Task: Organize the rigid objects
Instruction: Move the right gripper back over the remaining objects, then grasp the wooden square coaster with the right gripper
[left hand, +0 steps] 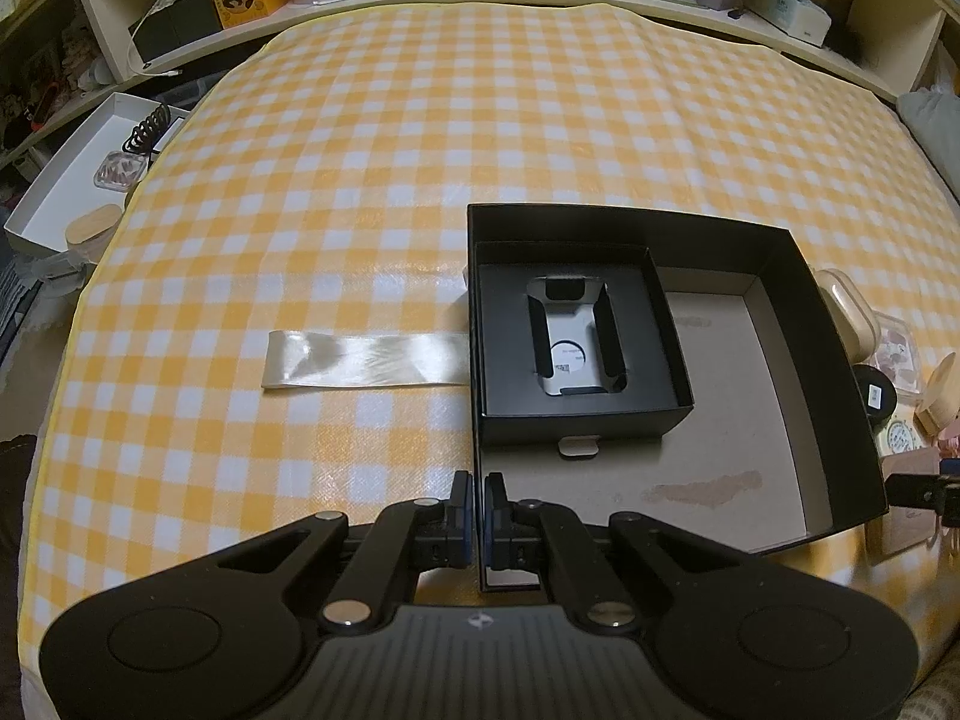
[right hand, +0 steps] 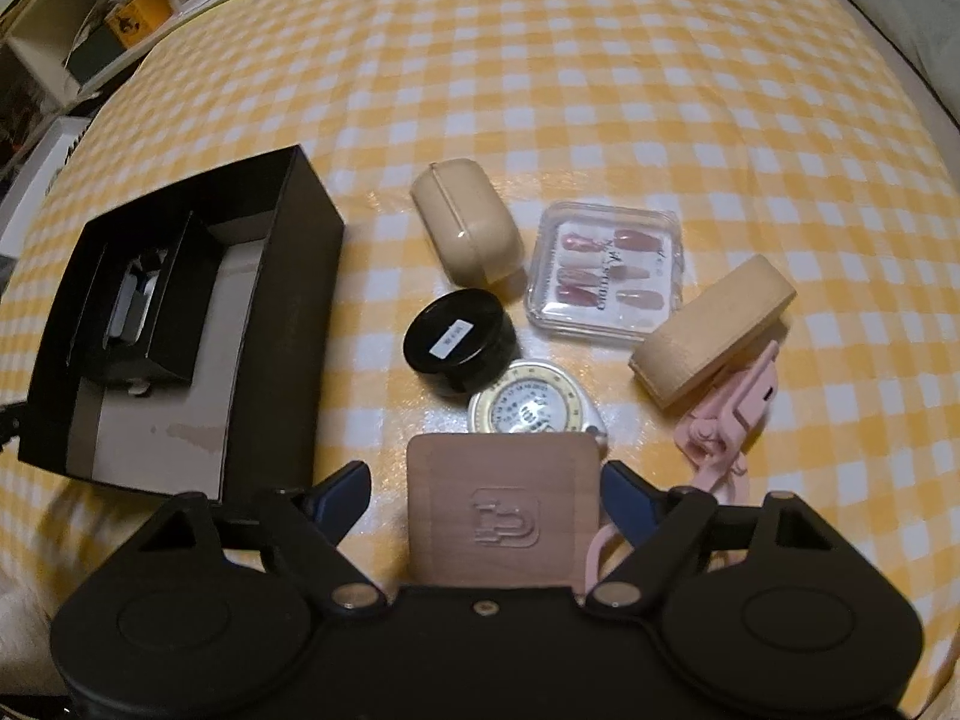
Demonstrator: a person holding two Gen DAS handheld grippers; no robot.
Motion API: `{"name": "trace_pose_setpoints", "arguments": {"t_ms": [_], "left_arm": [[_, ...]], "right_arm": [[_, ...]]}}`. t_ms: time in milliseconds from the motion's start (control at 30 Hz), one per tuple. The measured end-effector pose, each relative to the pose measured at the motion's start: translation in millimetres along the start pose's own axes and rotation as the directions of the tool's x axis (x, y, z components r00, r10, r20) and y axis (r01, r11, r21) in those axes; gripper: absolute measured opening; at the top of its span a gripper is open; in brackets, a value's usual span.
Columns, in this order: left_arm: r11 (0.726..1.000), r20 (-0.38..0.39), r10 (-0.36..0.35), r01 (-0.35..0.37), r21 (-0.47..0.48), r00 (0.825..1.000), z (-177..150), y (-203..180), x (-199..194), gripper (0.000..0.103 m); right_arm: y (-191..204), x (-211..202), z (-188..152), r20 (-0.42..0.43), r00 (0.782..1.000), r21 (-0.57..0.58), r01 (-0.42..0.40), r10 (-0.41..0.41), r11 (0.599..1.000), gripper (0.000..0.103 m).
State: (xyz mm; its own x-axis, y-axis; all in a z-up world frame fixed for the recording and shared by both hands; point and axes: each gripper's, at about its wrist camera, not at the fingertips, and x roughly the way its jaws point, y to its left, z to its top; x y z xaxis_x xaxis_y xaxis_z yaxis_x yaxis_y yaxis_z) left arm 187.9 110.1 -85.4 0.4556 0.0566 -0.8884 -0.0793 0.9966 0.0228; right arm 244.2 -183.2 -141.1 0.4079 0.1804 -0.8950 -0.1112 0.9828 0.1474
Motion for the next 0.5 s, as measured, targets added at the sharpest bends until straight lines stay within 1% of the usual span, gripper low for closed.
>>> {"name": "trace_pose_setpoints", "arguments": {"t_ms": [67,133,267,300,333,367,400,433,500], "left_arm": [[1.000,0.000,0.000,0.000,0.000,1.000,-0.2,-0.2,0.3,0.003],[1.000,-0.001,0.001,-0.001,0.001,1.000,0.6,-1.1,0.5,0.003],[1.000,-0.001,0.001,-0.001,0.001,1.000,0.3,-1.1,0.4,0.003],[1.000,-0.001,0.001,-0.001,0.001,1.000,0.1,-0.8,0.4,0.003],[1.000,-0.001,0.001,-0.001,0.001,1.000,0.7,-1.6,0.6,0.003],[1.000,-0.001,0.001,-0.001,0.001,1.000,0.4,-1.5,0.5,0.003],[1.000,-0.001,0.002,-0.002,0.002,1.000,0.4,-1.6,0.5,0.003],[1.000,-0.001,0.002,-0.002,0.002,1.000,0.7,-1.9,0.6,0.003],[1.000,-0.002,0.002,-0.002,0.002,1.000,0.8,-1.9,0.6,0.003]], "right_arm": [[4.8,2.7,-0.3,0.000,1.000,-0.024,0.019,-0.019,1.000,0.082],[8.1,3.4,-0.8,0.010,0.999,-0.042,0.050,-0.049,0.998,0.073],[11.5,5.4,0.6,0.014,0.998,-0.085,0.064,-0.063,0.994,0.068],[11.5,4.7,0.6,0.019,0.998,-0.091,0.068,-0.067,0.993,0.062],[11.6,3.2,1.2,0.025,0.997,-0.095,0.072,-0.070,0.993,0.051],[10.7,2.2,1.7,0.030,0.997,-0.094,0.070,-0.067,0.993,0.046],[9.0,0.7,2.7,0.026,0.998,-0.084,0.057,-0.055,0.995,0.038],[6.8,0.8,3.3,0.019,0.999,-0.075,0.048,-0.046,0.996,0.034],[4.8,0.6,3.3,0.009,0.999,-0.066,0.032,-0.031,0.997,0.035]]}}
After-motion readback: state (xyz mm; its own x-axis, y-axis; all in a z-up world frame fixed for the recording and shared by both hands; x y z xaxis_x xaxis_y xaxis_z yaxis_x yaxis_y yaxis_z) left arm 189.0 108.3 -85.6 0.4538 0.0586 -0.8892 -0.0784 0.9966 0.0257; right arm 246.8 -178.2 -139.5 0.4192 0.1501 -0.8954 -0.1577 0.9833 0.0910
